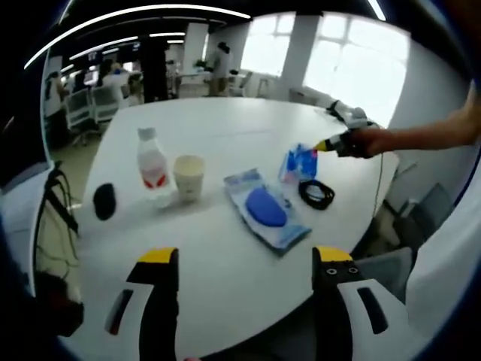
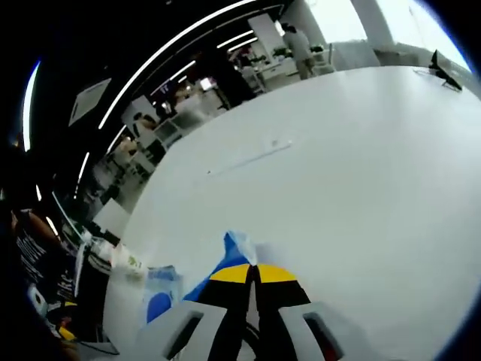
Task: Arrange the tabletop items into an orderly group along one side of the table until the central work area is clear of visible clutter.
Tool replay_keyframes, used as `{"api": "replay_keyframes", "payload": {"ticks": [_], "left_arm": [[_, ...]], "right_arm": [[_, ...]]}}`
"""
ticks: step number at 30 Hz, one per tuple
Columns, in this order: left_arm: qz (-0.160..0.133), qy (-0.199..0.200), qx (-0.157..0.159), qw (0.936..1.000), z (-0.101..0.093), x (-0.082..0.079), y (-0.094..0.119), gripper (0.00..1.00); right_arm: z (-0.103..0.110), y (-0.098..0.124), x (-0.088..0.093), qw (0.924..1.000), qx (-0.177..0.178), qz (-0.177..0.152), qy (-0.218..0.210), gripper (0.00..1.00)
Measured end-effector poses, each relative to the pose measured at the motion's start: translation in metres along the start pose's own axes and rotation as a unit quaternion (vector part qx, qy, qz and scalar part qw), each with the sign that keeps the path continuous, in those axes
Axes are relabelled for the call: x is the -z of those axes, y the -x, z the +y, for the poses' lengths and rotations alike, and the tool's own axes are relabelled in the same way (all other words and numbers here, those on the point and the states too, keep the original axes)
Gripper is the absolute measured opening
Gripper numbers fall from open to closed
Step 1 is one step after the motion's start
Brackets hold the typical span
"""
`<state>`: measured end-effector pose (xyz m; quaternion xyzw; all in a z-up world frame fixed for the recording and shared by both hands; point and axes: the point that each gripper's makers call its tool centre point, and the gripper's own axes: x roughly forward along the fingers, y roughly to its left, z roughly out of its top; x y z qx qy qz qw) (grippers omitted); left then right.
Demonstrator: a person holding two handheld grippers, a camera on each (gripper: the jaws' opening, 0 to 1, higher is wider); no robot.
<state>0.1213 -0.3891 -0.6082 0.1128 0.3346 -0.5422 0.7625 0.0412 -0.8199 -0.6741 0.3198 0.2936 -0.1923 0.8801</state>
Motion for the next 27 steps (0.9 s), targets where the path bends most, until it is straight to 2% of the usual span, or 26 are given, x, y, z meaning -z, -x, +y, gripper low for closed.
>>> {"api": "replay_keyframes", "payload": {"ticks": [6, 10, 13, 15, 19, 24, 27], "left_arm": [[0.000, 0.001, -0.001, 1.0000, 0.000, -0.002, -0.001, 0.72], [0.002, 0.002, -0.002, 1.0000, 0.001, -0.003, -0.003, 0.72], [0.002, 0.002, -0.001, 1.0000, 0.001, -0.003, -0.004, 0.72], [0.004, 0.003, -0.001, 1.0000, 0.001, -0.002, -0.006, 0.72], [0.005, 0.004, 0.002, 1.0000, -0.001, -0.002, -0.008, 0.72], [0.008, 0.001, 0.006, 0.9999, -0.002, -0.001, -0.010, 0.72], [0.008, 0.001, 0.006, 0.9999, -0.002, -0.001, -0.010, 0.72]], "right_arm": [[-0.004, -0.001, -0.020, 0.9998, 0.013, -0.013, -0.003, 0.00], [-0.016, -0.005, -0.039, 0.9992, 0.023, -0.028, -0.015, 0.00], [-0.019, -0.004, -0.045, 0.9989, 0.031, -0.034, -0.015, 0.00], [-0.023, -0.004, -0.041, 0.9989, 0.041, -0.025, -0.001, 0.00], [-0.036, -0.005, -0.019, 0.9982, 0.059, 0.000, 0.012, 0.00], [-0.052, -0.006, 0.014, 0.9966, 0.077, 0.026, -0.007, 0.00], [-0.053, -0.005, 0.037, 0.9954, 0.081, 0.051, -0.002, 0.00]]}}
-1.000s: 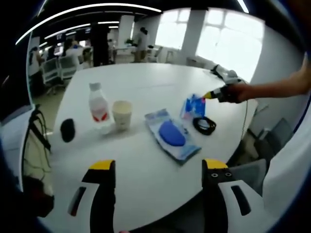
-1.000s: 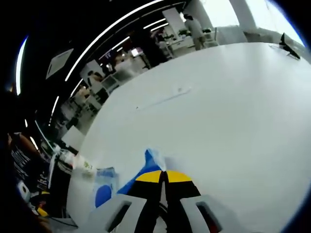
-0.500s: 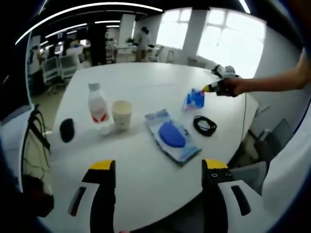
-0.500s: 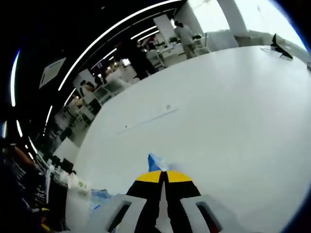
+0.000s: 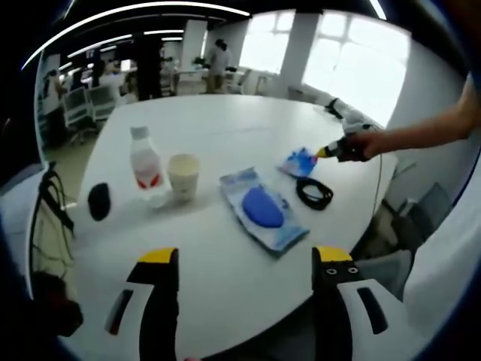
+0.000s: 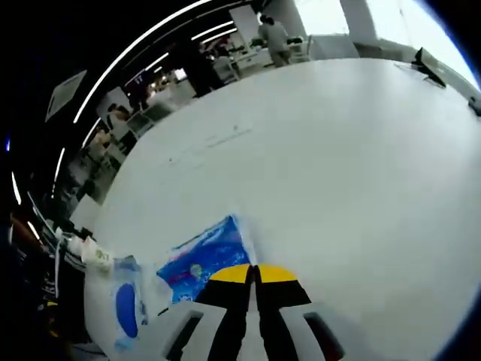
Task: Arrange the tabletop items into an orderly group along one side of the table until the central work area is clear of visible clutter.
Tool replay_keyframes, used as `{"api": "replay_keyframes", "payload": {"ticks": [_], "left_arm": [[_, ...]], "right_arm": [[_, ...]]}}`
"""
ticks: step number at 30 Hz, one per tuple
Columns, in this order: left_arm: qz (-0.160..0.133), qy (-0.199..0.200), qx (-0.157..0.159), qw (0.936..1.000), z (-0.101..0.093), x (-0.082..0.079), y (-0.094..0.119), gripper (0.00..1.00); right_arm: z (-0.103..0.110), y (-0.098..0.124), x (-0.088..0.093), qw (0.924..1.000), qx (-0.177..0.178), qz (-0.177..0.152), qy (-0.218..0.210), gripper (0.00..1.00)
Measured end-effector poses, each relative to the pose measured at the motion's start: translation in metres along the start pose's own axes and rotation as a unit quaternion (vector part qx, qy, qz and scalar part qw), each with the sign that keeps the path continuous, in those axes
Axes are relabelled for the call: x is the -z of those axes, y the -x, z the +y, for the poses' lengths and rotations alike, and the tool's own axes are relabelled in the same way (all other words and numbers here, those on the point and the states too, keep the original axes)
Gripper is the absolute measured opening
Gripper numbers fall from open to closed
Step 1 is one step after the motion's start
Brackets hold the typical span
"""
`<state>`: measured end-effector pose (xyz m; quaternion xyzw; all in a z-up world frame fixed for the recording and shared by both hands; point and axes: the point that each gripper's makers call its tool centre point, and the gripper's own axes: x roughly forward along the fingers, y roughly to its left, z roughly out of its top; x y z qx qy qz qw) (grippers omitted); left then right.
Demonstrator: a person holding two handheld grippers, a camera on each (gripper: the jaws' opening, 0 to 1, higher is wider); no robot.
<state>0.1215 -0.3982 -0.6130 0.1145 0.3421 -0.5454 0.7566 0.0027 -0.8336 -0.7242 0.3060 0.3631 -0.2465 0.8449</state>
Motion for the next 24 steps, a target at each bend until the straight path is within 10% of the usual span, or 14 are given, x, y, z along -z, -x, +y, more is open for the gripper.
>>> {"api": "replay_keyframes", "payload": {"ticks": [8, 24], "left_arm": [[0.004, -0.003, 0.004, 1.0000, -0.002, 0.004, 0.001, 0.72], [0.015, -0.004, 0.005, 0.9999, -0.009, 0.008, 0.001, 0.72]], "right_arm": [[0.006, -0.011, 0.020, 0.9971, -0.013, 0.040, 0.063, 0.02], [0.002, -0.016, -0.002, 0.9928, 0.012, 0.047, 0.110, 0.12]]}}
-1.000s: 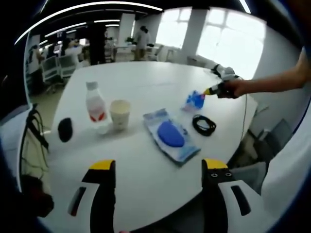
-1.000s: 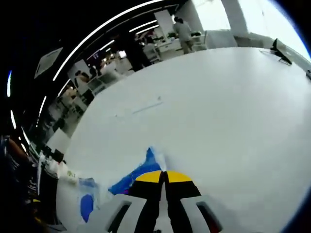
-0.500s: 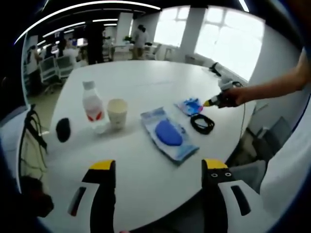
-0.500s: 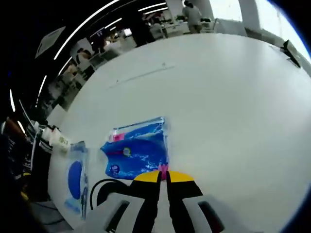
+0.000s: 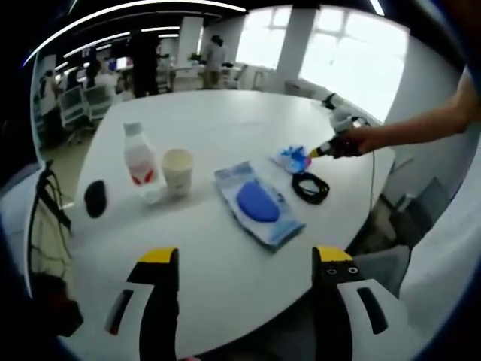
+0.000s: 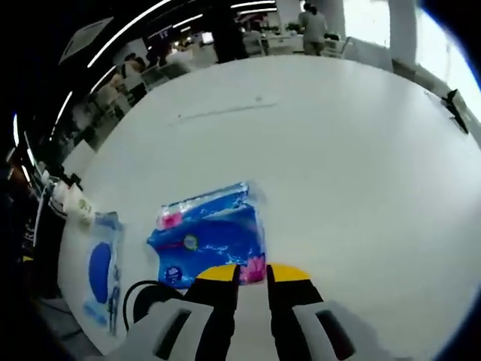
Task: Arrange the tabletop items into an orderly group along one side of the table until the central work area is clear of visible clutter.
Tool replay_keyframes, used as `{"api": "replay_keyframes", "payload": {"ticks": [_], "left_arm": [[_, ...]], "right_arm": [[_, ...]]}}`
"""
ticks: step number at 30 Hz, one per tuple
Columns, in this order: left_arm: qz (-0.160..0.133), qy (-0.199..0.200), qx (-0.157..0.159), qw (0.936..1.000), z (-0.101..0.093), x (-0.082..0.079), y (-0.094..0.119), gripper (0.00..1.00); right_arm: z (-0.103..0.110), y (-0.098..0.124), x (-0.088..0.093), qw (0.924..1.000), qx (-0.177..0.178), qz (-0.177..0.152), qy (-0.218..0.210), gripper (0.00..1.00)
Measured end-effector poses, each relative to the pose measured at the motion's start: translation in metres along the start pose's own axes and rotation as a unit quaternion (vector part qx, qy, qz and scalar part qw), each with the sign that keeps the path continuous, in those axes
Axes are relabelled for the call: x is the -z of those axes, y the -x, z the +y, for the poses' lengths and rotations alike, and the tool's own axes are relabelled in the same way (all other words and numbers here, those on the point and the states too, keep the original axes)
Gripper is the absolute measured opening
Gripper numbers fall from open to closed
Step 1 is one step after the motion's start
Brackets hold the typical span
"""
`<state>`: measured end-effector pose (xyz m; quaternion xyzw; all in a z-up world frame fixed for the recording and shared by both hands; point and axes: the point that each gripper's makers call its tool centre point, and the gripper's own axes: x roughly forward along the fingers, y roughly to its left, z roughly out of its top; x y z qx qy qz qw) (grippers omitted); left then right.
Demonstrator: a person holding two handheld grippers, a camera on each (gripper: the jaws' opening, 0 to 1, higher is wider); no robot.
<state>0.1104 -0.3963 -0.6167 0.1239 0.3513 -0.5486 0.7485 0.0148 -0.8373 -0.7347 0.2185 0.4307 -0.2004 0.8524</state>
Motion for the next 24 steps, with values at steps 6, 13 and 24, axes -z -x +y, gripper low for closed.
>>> {"api": "replay_keyframes", "payload": {"ticks": [6, 13, 24], "left_arm": [[0.002, 0.004, 0.000, 1.0000, -0.002, 0.000, -0.003, 0.72], [0.005, 0.006, 0.004, 1.0000, -0.004, 0.000, -0.006, 0.72], [0.009, 0.013, -0.005, 0.9999, -0.001, 0.003, -0.003, 0.71]], "right_arm": [[-0.004, 0.004, -0.005, 0.9997, 0.013, -0.015, 0.015, 0.13], [-0.003, -0.009, -0.015, 0.9996, 0.010, -0.010, 0.027, 0.15], [-0.007, -0.025, -0.031, 0.9994, 0.003, -0.016, -0.030, 0.01]]}}
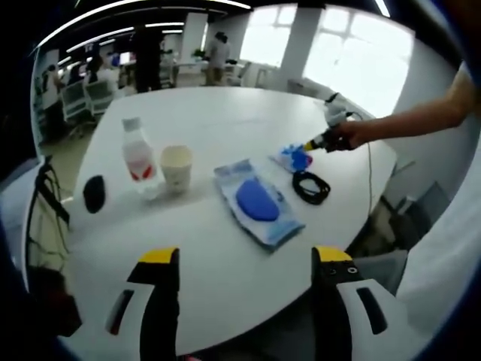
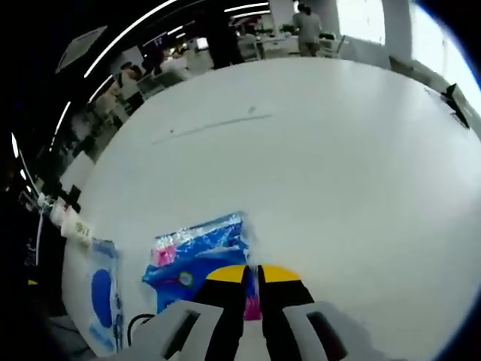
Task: Arrange the tabletop items into an orderly group along one side of the table until the central work area is clear of visible clutter.
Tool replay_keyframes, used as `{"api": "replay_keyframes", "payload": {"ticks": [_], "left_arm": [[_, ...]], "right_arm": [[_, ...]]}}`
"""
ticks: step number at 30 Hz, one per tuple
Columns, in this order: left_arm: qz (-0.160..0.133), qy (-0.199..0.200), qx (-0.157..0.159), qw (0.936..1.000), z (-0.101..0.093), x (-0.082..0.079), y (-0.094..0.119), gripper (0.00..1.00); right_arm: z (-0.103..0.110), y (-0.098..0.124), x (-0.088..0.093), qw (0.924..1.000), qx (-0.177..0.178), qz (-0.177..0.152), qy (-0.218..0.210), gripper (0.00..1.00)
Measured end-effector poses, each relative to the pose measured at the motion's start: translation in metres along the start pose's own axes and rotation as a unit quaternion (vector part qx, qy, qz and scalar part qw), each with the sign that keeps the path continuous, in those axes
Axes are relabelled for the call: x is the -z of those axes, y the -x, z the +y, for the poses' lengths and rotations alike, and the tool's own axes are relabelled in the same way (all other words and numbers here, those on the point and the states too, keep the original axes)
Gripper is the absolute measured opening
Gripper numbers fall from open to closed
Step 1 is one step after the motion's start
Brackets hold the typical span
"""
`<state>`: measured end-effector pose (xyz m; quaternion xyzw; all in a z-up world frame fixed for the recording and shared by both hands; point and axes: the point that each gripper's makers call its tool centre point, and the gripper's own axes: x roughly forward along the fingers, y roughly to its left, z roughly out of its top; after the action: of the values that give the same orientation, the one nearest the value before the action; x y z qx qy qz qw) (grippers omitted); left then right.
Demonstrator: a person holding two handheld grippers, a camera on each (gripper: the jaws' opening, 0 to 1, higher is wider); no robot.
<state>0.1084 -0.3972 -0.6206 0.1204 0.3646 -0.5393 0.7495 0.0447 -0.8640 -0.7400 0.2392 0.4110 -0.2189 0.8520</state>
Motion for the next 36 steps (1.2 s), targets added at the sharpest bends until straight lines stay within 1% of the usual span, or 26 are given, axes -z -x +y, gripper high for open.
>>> {"api": "replay_keyframes", "payload": {"ticks": [2, 4, 8, 9, 11, 16, 18, 21, 27, 30, 33, 35, 36], "left_arm": [[0.001, 0.003, -0.001, 1.0000, 0.001, 0.002, 0.001, 0.71], [0.001, 0.005, -0.002, 1.0000, 0.000, 0.003, 0.001, 0.71], [0.002, 0.006, -0.001, 1.0000, -0.002, 0.003, 0.000, 0.71], [0.002, 0.006, -0.001, 1.0000, -0.003, 0.003, 0.000, 0.71], [0.001, 0.007, 0.001, 1.0000, -0.004, 0.003, -0.001, 0.70], [0.004, 0.006, 0.007, 1.0000, -0.010, 0.004, -0.004, 0.70], [0.005, 0.005, 0.008, 0.9999, -0.012, 0.004, -0.005, 0.70], [0.007, 0.004, 0.009, 0.9999, -0.013, 0.004, -0.005, 0.70], [0.007, 0.006, 0.003, 1.0000, -0.011, 0.005, 0.000, 0.70], [0.006, 0.008, 0.000, 0.9999, -0.009, 0.009, 0.003, 0.70], [0.006, 0.011, 0.000, 0.9999, -0.009, 0.012, 0.003, 0.70], [0.008, 0.010, 0.002, 0.9999, -0.012, 0.013, 0.002, 0.70], [0.010, 0.010, 0.002, 0.9999, -0.013, 0.014, 0.002, 0.70]], "right_arm": [[-0.001, -0.001, -0.003, 0.9992, -0.001, -0.008, -0.039, 0.00], [-0.006, -0.001, -0.007, 0.9981, 0.003, -0.016, -0.059, 0.00], [-0.014, -0.002, -0.013, 0.9973, 0.009, -0.023, -0.069, 0.00], [-0.015, -0.002, -0.014, 0.9973, 0.009, -0.023, -0.068, 0.00], [-0.011, 0.004, -0.012, 0.9975, 0.009, -0.024, -0.065, 0.00], [-0.013, 0.004, -0.012, 0.9982, 0.009, -0.020, -0.055, 0.01], [-0.014, 0.003, -0.012, 0.9983, 0.006, -0.020, -0.055, 0.01], [-0.018, 0.000, -0.014, 0.9990, 0.007, -0.019, -0.040, 0.00], [-0.011, 0.009, -0.005, 0.9997, 0.005, -0.014, -0.021, 0.00], [-0.013, 0.010, -0.003, 0.9998, -0.001, -0.014, -0.015, 0.00], [-0.016, 0.010, -0.003, 0.9996, -0.002, -0.017, -0.021, 0.00], [-0.012, 0.010, -0.002, 0.9997, -0.004, -0.014, -0.017, 0.01], [-0.011, 0.010, -0.002, 0.9998, -0.004, -0.013, -0.015, 0.03]]}}
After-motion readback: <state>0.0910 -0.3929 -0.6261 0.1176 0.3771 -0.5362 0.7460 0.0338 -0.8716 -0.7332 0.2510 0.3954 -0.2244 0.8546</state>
